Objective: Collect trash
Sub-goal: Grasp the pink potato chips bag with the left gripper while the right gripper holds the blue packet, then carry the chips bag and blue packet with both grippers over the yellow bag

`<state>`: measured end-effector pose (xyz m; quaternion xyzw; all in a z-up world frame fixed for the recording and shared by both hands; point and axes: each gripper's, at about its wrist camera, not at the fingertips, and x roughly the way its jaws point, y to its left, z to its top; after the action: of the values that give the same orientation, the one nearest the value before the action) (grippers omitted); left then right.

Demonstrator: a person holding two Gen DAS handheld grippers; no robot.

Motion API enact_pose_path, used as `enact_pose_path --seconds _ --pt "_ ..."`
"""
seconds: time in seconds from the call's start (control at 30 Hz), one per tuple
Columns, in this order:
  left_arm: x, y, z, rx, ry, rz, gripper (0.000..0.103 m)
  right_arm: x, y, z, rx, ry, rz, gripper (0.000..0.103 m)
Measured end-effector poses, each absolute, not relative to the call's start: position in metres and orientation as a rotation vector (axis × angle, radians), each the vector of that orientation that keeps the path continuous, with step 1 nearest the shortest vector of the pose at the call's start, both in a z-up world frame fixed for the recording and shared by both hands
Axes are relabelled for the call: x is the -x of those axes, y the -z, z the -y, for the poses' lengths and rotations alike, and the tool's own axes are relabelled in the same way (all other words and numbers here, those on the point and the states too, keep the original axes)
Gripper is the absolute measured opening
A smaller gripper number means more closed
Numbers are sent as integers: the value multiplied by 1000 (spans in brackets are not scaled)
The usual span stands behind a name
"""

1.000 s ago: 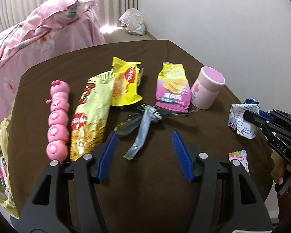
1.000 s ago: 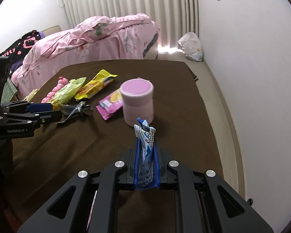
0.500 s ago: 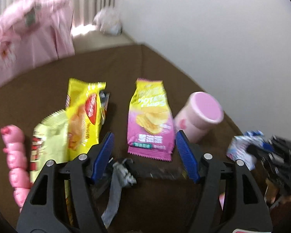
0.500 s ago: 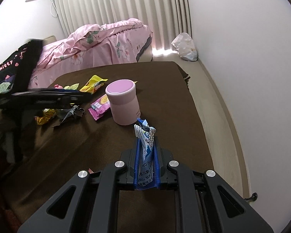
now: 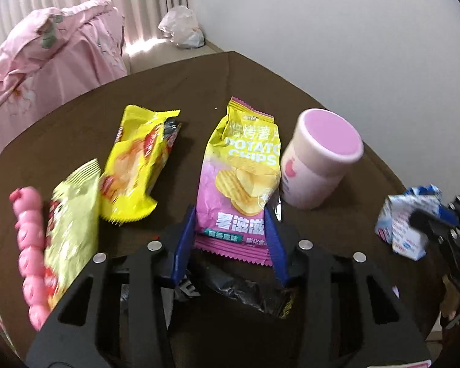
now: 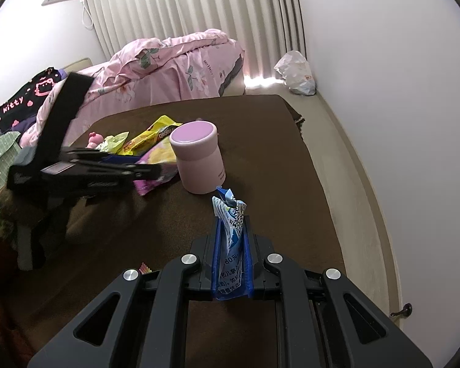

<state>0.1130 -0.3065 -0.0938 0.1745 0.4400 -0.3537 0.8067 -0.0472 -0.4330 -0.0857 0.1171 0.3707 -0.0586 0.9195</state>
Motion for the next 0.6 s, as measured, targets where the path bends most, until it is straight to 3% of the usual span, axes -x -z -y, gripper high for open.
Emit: enact_pose_path --seconds 0.6 --pt "-75 9 222 -221 754 -808 41 36 24 379 -125 41 -670 13"
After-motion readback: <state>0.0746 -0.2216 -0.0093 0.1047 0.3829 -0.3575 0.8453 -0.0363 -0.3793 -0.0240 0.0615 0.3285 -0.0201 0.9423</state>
